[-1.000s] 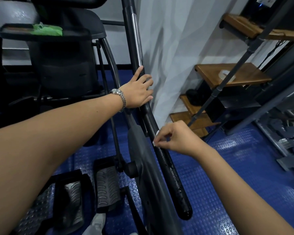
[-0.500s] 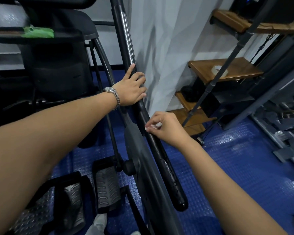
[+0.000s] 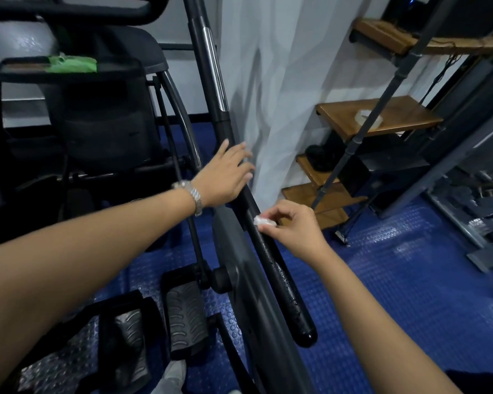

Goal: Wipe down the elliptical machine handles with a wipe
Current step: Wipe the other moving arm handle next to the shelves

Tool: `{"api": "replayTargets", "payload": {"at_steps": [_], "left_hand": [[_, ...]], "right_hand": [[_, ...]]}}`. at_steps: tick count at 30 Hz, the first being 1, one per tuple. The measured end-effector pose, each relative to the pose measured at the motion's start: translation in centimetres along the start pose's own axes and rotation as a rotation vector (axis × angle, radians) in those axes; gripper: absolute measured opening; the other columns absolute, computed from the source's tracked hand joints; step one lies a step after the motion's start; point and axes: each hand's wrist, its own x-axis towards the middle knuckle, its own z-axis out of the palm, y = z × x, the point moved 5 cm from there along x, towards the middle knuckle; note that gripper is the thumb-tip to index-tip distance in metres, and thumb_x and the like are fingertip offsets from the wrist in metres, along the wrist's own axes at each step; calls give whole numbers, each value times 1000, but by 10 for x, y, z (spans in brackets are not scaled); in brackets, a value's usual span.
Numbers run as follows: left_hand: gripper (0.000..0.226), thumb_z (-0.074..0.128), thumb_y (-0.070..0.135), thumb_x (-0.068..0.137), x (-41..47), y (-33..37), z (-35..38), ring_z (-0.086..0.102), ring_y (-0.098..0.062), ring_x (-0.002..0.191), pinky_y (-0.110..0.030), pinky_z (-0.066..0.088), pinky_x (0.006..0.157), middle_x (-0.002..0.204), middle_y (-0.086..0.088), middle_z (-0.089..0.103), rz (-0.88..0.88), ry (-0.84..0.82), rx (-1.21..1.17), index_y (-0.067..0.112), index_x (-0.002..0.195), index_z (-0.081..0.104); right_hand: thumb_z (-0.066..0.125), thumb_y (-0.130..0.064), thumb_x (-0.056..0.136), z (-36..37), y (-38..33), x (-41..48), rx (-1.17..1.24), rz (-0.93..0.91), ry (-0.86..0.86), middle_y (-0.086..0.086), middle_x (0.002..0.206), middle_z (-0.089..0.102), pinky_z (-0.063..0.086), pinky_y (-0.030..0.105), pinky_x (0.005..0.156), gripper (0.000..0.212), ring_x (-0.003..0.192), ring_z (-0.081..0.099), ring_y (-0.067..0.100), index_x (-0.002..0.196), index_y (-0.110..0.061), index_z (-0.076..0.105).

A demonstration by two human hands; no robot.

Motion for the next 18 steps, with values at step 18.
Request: {"api": "replayTargets", "payload": {"at_steps": [18], "left_hand": [[48,21,33,103,-29,29,30,9,-10,145,-30,-6,117,150,1,34,-29,-173,-235,13,143,36]], "right_hand": [[78,-3,75,-10,15,-8,278,237,-193,10,79,74,55,22,66,14,75,70,18,80,5,69]]}}
